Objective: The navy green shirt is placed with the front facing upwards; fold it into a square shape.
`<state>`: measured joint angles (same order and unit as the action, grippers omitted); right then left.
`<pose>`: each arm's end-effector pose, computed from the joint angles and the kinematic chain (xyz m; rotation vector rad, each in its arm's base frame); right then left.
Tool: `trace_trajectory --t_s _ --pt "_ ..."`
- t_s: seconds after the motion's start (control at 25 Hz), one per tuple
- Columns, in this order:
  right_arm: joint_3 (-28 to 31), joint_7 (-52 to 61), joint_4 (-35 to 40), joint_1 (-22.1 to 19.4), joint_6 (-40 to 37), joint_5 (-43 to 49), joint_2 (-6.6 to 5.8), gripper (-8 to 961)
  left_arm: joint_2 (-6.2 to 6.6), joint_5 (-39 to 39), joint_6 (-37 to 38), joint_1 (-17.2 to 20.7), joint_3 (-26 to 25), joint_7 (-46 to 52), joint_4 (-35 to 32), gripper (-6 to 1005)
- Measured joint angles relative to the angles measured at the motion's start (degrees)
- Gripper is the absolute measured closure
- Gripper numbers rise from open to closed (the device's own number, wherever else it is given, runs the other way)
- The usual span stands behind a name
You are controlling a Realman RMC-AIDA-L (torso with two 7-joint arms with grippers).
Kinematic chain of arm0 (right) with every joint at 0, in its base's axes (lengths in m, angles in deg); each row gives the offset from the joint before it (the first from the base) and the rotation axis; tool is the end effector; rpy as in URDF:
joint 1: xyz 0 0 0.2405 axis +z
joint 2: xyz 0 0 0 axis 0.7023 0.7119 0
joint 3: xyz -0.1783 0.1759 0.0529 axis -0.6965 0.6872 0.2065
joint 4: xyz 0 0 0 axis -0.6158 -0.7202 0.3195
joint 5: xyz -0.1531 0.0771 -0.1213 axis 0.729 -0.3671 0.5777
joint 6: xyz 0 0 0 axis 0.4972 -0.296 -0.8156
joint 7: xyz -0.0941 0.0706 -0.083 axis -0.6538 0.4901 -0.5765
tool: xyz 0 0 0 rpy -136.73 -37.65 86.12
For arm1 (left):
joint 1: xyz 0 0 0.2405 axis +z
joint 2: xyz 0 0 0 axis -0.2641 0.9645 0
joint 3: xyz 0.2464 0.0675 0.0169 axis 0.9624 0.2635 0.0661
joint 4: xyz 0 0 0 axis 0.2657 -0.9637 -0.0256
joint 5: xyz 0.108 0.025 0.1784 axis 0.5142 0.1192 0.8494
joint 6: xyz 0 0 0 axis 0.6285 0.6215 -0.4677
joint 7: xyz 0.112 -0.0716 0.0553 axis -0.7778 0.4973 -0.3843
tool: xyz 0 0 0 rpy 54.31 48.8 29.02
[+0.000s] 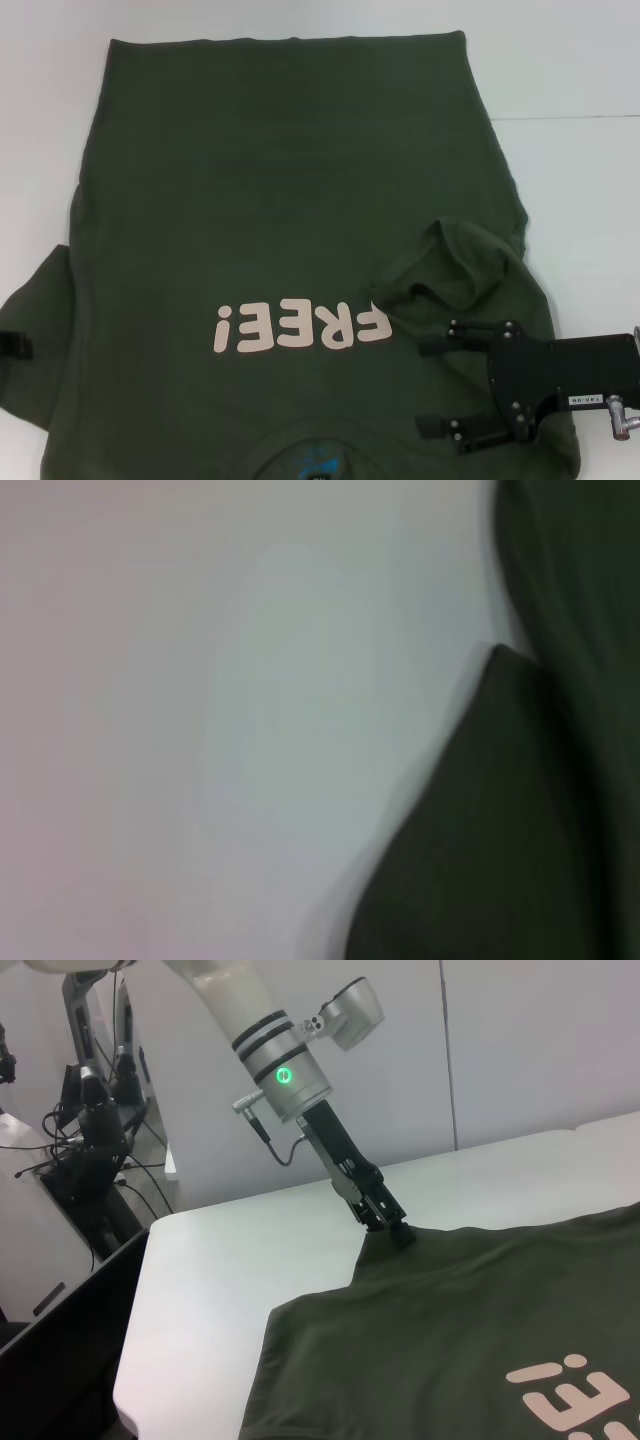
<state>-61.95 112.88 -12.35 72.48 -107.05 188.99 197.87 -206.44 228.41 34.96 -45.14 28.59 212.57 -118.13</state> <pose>0.2645 0.2881 -0.0171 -2.9722 0.3555 0.6708 -0.3510 0.3251 0.0885 -1.8017 -1.7679 0.0944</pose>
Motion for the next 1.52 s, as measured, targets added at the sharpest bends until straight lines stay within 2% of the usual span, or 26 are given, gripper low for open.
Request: trace_trajectory --t_s 0.36,0.52,0.76,0.96,1.52 --pt "0.00 0.02 0.00 -0.02 0.00 0.00 0.00 12 0.00 -0.11 0.42 -1.18 0.02 0.04 0.65 122" --pt "0.00 0.23 -0.01 -0.13 0.00 0.00 0.00 12 -0.08 0.11 0.83 -1.39 1.53 -0.38 0.60 137" --pt "0.00 0.98 0.00 -0.19 0.00 0.00 0.00 11 -0.09 0.36 0.65 -1.39 2.24 -0.09 0.57 355" --pt "0.00 0.98 0.00 -0.11 0.00 0.00 0.00 11 -0.09 0.39 0.61 -1.37 2.28 0.02 0.39 603" --pt "0.00 0.96 -0.01 -0.02 -0.20 -0.10 0.00 12 -0.09 0.40 0.46 -1.37 3.02 -0.55 0.13 917"
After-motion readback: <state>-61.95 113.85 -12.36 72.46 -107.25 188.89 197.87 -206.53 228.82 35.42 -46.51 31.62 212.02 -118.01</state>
